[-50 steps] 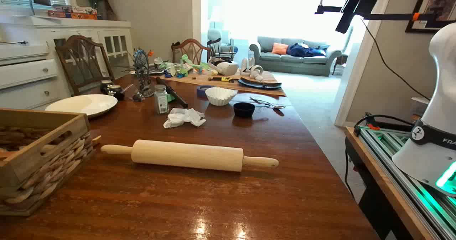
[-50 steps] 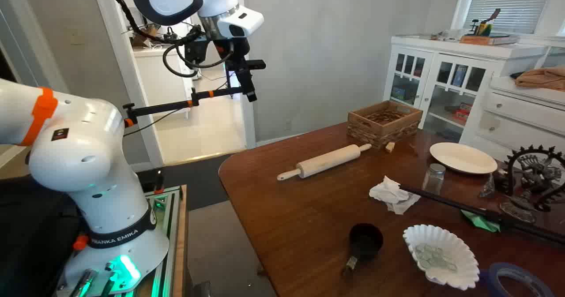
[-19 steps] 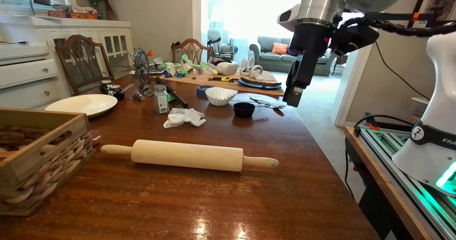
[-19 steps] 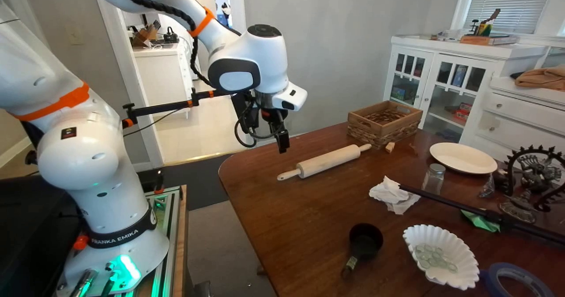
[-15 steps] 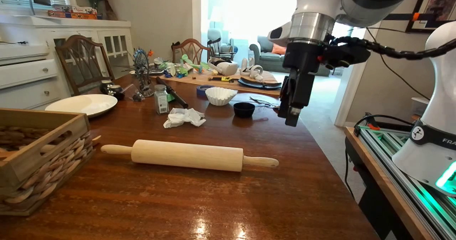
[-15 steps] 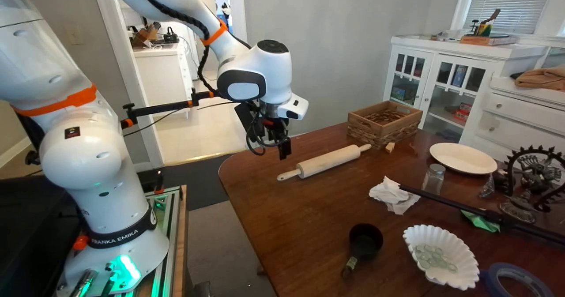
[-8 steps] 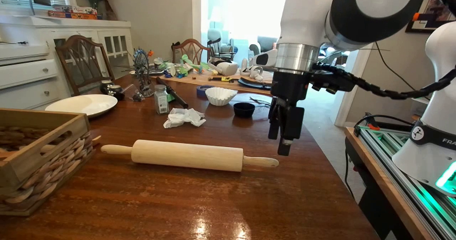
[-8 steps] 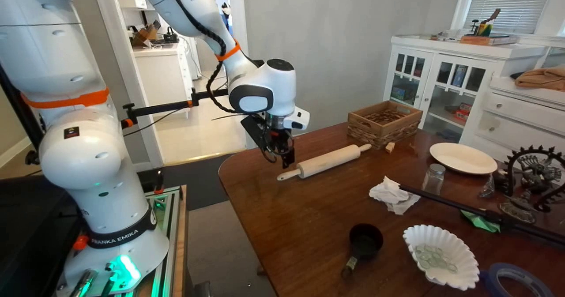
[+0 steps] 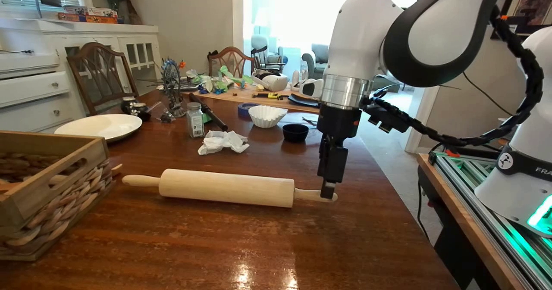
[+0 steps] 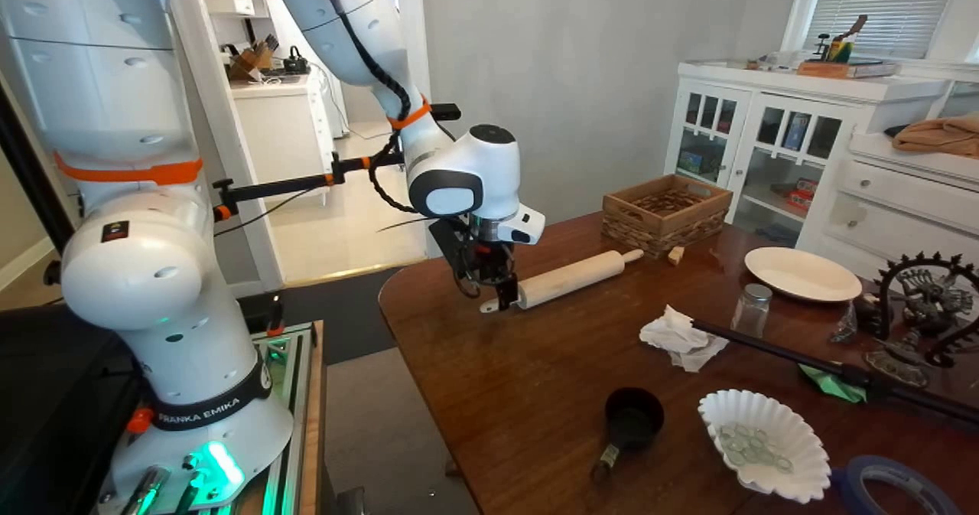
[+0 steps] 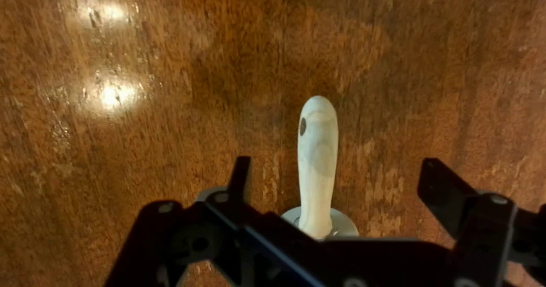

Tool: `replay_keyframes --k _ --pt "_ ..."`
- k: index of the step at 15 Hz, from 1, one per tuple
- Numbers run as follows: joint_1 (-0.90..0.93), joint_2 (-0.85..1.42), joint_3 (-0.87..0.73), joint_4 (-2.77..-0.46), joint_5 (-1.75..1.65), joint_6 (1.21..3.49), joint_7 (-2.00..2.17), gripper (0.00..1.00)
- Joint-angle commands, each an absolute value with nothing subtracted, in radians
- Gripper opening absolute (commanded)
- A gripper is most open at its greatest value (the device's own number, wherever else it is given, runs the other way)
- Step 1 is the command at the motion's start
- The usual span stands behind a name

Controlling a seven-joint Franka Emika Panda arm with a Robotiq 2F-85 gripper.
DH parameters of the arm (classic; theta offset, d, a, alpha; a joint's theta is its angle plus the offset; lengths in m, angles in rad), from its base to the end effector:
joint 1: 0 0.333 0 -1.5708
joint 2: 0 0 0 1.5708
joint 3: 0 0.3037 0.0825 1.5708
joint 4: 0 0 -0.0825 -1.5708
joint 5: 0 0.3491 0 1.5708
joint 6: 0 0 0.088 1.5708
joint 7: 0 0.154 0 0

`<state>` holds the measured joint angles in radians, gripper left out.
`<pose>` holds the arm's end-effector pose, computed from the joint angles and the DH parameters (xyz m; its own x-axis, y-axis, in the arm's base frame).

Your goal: Move the rolling pin back and forth.

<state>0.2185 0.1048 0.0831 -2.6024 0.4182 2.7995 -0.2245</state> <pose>0.4188 0.1180 0.1981 0.9873 0.1283 0.0935 0.1422 -0.9764 -0.1622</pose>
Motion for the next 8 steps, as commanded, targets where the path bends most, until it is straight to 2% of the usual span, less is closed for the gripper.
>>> replay_keyframes --k 1,3,8 --pt "0.173 0.104 0.127 -2.601 0.402 2.799 -0.208 1.0" --pt "0.172 0.114 0.131 -2.595 0.393 2.795 -0.195 1.0" --pt "0.213 0.159 0.09 -2.573 0.065 2.773 0.14 1.0"
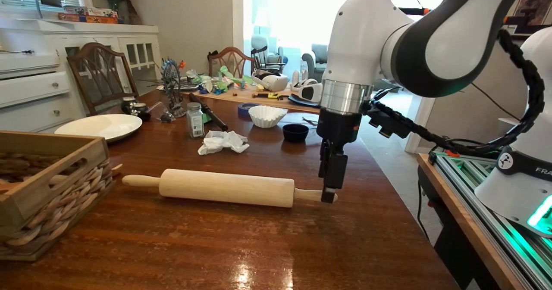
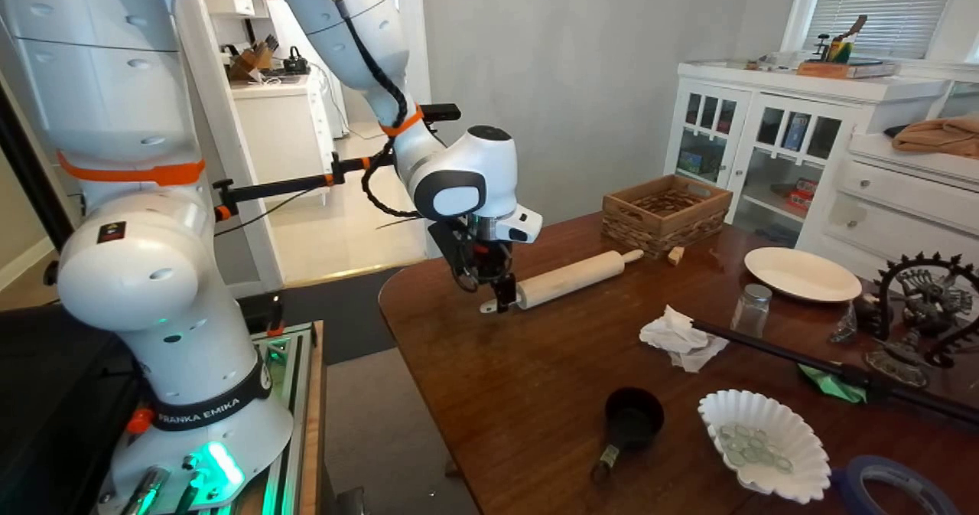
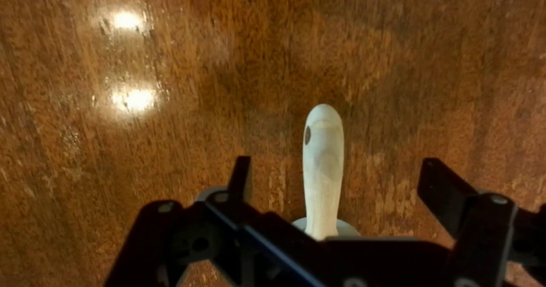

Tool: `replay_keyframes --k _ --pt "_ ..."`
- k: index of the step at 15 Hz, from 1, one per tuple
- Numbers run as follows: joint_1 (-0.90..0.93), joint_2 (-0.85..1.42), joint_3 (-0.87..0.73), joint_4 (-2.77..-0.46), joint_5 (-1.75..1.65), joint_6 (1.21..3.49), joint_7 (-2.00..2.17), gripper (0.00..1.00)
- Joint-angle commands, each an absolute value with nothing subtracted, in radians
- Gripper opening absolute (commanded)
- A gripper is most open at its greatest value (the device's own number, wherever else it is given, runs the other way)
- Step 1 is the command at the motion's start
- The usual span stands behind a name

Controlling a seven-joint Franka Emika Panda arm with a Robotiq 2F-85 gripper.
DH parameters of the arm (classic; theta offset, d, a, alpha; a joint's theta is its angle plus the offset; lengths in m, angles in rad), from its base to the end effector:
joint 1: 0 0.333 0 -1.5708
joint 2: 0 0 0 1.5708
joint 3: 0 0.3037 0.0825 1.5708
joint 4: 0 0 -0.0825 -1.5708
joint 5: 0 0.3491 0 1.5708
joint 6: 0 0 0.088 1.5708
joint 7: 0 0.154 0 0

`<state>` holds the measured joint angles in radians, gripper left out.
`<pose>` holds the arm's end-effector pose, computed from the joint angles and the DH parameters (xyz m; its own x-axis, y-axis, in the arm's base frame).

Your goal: Move the rolling pin back and forth.

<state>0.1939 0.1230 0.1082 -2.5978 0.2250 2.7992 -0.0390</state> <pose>0.4181 0.1246 0.1926 0.9895 0.1264 0.0705 0.1332 -0.9859 -0.1015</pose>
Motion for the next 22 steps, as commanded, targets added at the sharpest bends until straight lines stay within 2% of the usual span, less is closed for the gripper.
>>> replay_keyframes --k 1,6,15,16,17,19,21,22 --pt "0.217 0.165 0.091 -2.563 0.034 2.76 0.178 1.0" --pt "0.232 0.175 0.084 -2.535 -0.084 2.766 0.313 1.0" --pt "0.203 0.181 0.103 -2.551 -0.062 2.827 0.199 1.0" --pt "0.201 0.183 0.103 -2.553 -0.062 2.833 0.19 0.97" --pt "0.199 0.186 0.102 -2.554 -0.061 2.836 0.183 0.73" --pt "0.193 0.194 0.105 -2.554 -0.051 2.838 0.169 0.71" --pt "0.19 0.201 0.105 -2.554 -0.049 2.84 0.161 0.53" --pt "0.188 0.204 0.105 -2.553 -0.048 2.841 0.156 0.49"
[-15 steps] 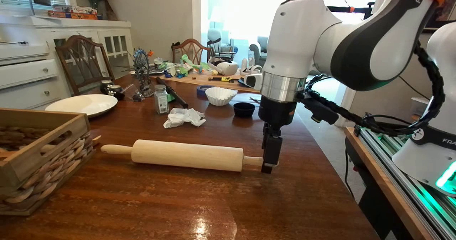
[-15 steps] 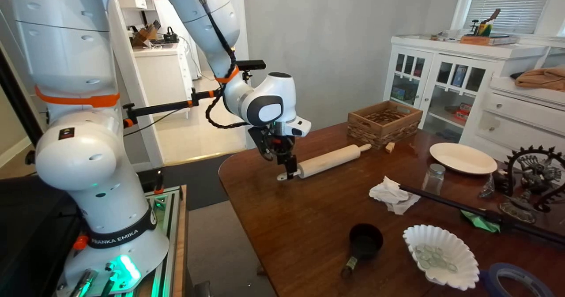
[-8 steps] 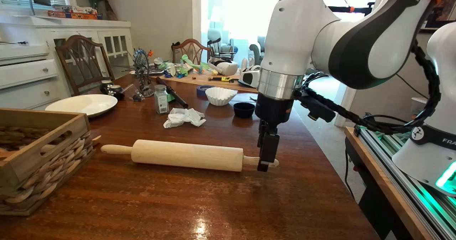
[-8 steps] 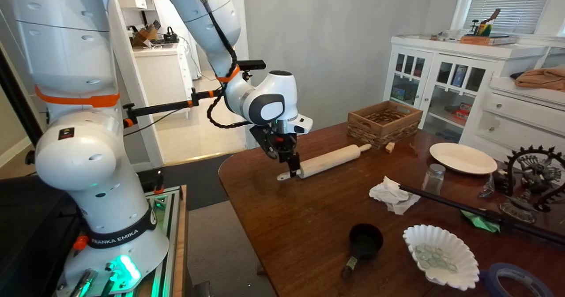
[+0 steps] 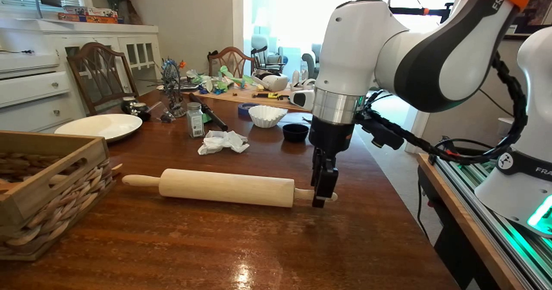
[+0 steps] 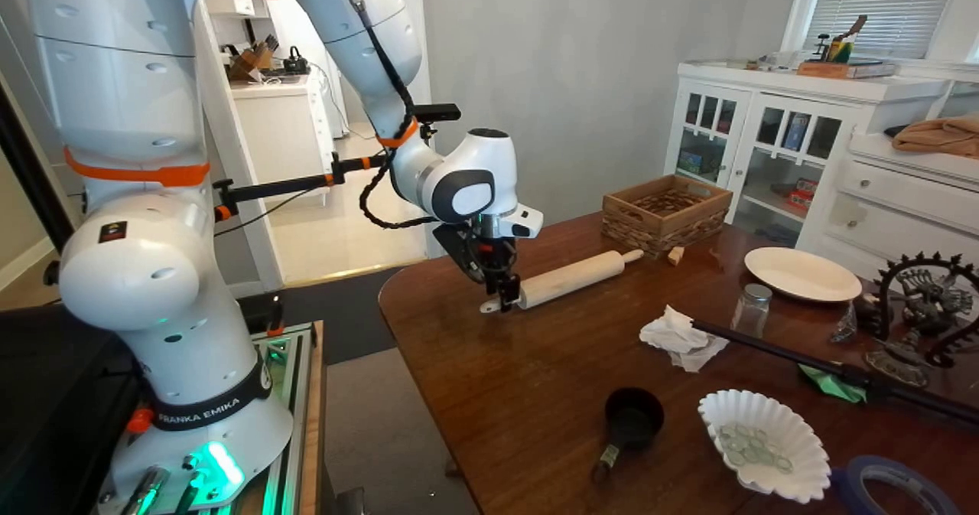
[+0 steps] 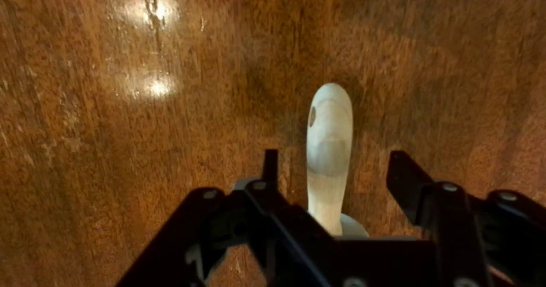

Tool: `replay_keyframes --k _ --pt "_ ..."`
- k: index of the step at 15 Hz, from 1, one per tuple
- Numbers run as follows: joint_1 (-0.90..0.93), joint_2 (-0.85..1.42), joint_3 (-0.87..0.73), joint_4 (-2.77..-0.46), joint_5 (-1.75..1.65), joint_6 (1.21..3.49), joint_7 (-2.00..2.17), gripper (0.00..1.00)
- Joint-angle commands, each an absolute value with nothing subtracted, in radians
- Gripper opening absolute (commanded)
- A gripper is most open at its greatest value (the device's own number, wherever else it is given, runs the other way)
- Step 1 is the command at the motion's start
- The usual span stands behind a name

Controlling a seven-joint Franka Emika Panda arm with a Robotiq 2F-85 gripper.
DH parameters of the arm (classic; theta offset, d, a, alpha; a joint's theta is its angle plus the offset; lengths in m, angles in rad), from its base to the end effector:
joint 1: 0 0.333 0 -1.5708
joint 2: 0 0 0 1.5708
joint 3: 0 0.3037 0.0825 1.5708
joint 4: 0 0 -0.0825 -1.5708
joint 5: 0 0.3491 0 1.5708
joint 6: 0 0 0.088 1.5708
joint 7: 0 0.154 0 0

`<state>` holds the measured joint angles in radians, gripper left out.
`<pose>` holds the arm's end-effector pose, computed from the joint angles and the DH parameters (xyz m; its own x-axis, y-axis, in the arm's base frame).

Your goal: Move the rolling pin back and forth.

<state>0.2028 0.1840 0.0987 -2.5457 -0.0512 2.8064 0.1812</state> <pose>0.4302 0.1376 0.1832 0.9835 0.1640 0.0770 0.1653 -0.9862 -0.0116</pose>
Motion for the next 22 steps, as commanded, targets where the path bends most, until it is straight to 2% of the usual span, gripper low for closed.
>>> replay_keyframes --k 1,2,3,5,6,7,11,15,18,22 --pt "0.188 0.206 0.104 -2.554 -0.051 2.842 0.154 0.46" --pt "0.19 0.205 0.1 -2.555 -0.058 2.844 0.158 0.31" --pt "0.19 0.205 0.1 -2.555 -0.06 2.845 0.157 0.22" --pt "0.192 0.203 0.097 -2.556 -0.067 2.85 0.159 0.07" --pt "0.187 0.204 0.104 -2.557 -0.053 2.854 0.146 0.03" --pt "0.164 0.207 0.135 -2.561 0.006 2.88 0.093 0.07" --pt "0.059 0.193 0.242 -2.613 0.216 2.996 -0.09 0.07" --pt "-0.149 0.197 0.461 -2.642 0.504 3.076 -0.365 0.07" --pt "-0.312 0.191 0.61 -2.641 0.68 3.05 -0.576 0.07" --pt "-0.479 0.152 0.715 -2.665 0.836 2.999 -0.815 0.07"
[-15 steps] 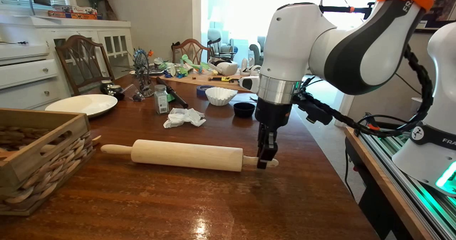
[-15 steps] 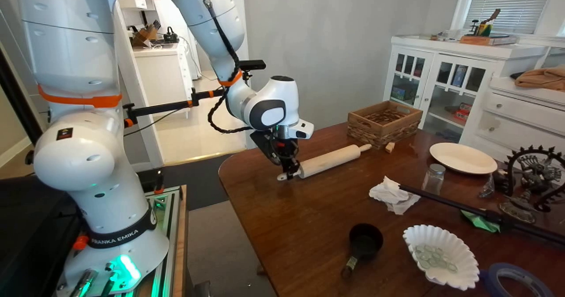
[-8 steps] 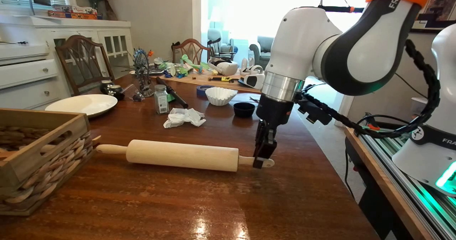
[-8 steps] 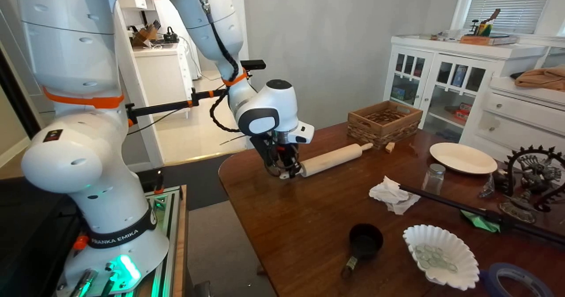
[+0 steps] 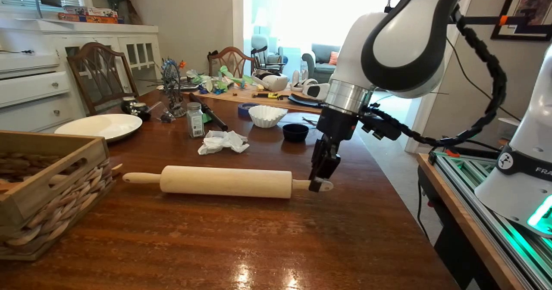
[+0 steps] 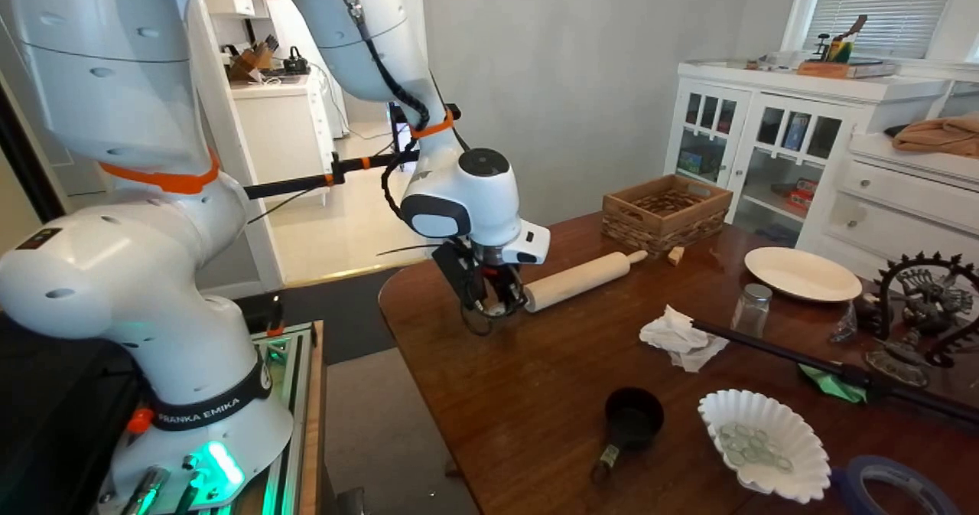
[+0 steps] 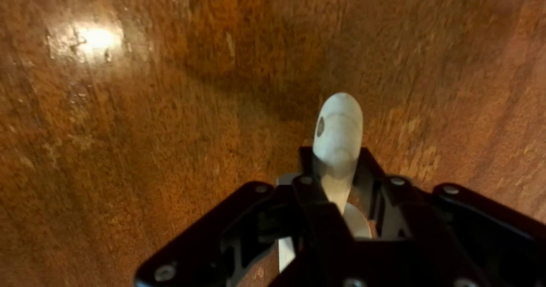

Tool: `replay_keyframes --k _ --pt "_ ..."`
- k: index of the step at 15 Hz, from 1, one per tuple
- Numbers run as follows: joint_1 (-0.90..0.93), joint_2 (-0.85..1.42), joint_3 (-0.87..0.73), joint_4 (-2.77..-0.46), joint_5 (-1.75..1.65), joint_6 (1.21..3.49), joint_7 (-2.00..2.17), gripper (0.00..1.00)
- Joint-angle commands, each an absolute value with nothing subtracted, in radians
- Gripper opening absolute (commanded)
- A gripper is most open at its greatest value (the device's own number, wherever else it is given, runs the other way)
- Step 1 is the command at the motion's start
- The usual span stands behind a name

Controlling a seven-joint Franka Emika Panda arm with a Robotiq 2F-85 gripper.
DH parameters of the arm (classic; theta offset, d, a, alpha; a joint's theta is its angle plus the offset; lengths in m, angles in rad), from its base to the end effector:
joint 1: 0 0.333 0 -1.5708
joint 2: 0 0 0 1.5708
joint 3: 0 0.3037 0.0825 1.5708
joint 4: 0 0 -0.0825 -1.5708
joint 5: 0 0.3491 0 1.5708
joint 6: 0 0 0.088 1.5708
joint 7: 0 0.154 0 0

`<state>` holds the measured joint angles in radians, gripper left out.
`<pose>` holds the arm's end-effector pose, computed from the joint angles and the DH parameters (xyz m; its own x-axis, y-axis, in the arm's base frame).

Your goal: Move the rolling pin back and forth.

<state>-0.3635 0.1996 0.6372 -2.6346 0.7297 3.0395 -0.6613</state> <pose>0.4243 0.0836 0.1800 0.9546 0.1587 0.2519 0.2118 -0.9567 -0.1997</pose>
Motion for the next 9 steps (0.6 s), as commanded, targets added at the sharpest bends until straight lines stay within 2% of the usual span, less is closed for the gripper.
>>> replay_keyframes --k 1,4,9 --pt "-0.524 0.145 0.737 -2.67 0.881 2.986 -0.88 0.07" --pt "-0.642 0.121 0.776 -2.681 1.015 2.931 -1.075 0.07" --pt "-0.774 0.054 0.744 -2.716 1.16 2.797 -1.345 0.07"
